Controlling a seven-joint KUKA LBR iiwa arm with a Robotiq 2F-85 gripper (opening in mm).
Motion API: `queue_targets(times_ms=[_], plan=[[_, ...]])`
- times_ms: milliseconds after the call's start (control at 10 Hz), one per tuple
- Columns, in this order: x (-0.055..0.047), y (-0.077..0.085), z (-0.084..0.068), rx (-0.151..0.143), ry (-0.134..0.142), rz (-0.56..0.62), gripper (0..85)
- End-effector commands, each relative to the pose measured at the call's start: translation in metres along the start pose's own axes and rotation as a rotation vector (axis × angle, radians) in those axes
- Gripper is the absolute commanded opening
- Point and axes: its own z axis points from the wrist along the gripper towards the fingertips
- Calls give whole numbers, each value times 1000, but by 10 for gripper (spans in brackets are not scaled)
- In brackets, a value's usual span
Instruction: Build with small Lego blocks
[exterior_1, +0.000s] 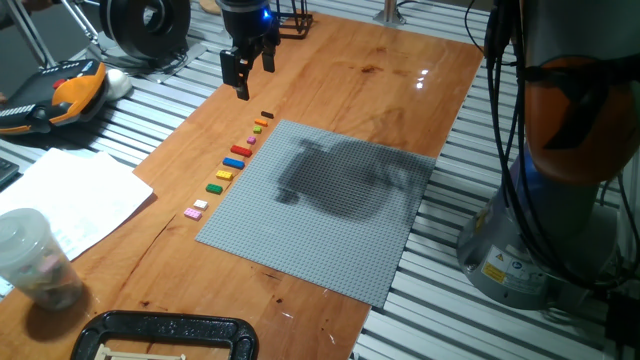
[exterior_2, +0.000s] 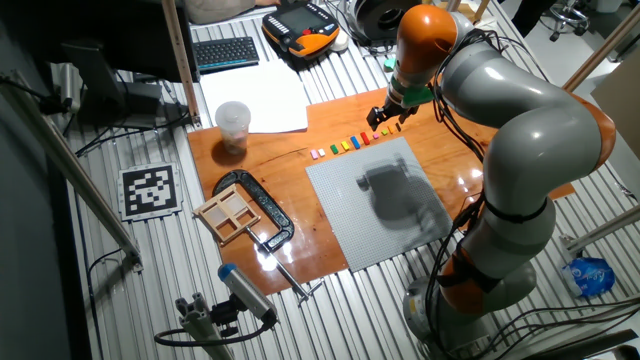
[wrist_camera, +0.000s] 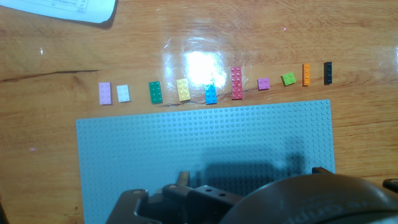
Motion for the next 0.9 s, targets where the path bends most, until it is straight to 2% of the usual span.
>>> queue_targets(times_ms=[0, 600, 800], plan=[[0, 0, 0, 143, 77, -52, 0], [1, 1, -3, 140, 74, -51, 0], [-4, -6, -3, 134, 78, -49, 0]])
